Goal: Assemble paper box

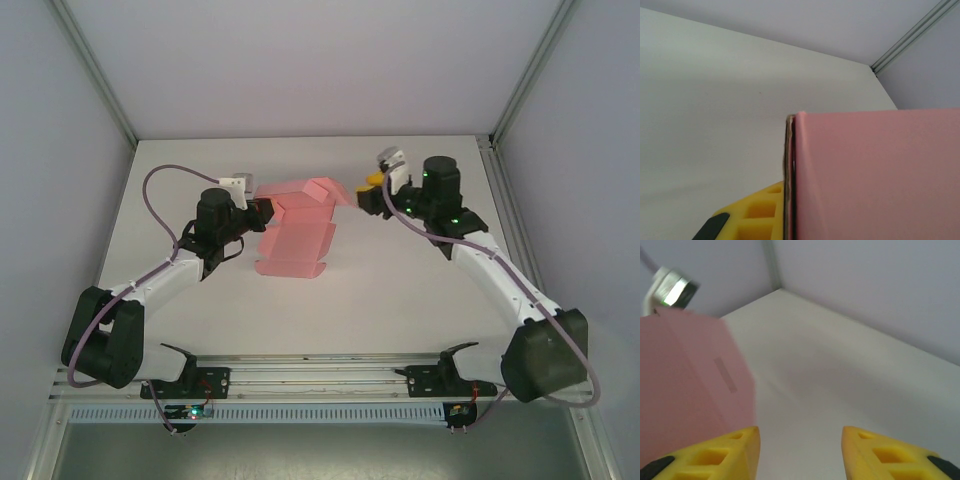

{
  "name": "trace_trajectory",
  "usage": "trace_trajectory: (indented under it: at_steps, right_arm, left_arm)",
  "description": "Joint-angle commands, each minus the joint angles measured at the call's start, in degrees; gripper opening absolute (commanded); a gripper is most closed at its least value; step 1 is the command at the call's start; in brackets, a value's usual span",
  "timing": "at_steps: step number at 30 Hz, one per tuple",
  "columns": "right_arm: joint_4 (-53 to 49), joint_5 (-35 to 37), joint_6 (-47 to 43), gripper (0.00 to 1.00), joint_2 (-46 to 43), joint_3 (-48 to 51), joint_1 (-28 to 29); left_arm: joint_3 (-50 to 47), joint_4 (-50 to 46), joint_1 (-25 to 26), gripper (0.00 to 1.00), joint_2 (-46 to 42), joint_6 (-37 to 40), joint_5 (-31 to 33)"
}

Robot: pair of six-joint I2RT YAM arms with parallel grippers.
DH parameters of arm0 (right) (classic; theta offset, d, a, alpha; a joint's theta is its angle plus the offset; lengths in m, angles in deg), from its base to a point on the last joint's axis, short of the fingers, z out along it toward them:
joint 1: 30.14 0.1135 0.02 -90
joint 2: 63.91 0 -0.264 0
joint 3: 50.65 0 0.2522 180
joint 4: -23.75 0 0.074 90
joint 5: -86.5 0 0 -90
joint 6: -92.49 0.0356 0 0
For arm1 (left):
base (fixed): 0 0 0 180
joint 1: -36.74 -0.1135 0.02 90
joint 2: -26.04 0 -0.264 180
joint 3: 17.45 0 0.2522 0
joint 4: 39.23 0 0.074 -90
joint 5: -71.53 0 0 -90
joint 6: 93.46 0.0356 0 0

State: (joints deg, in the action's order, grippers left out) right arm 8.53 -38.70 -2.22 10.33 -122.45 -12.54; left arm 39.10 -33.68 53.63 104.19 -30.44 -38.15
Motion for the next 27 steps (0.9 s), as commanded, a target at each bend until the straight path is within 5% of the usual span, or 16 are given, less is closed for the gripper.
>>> trace_trajectory:
  at_steps: [1,15,22,27]
  right_arm:
    - [-3.57,-5.91,-5.19,0.46,1.55,-1.9,3.7]
    - [3.91,-2.8,0.51,0.47,11.51,-6.5,9.41]
    - [0.67,2.08,9.07,0.7,12.88,-9.67,9.77]
    - [-2.6,16.77,16.71,0.84,10.58,-7.06,9.53]
  left_arm:
    - [2.5,-1.29,0.25,0.0,-1.16,0.5,1.6]
    - [4.84,-3.88,0.34,0.0,2.67,-1.05,2.54]
    - [4.45,-4.72,0.34,0.0,3.77,-1.79,9.18]
    - [1.82,0.69,0.34,0.0,2.19,-8.07,16.76]
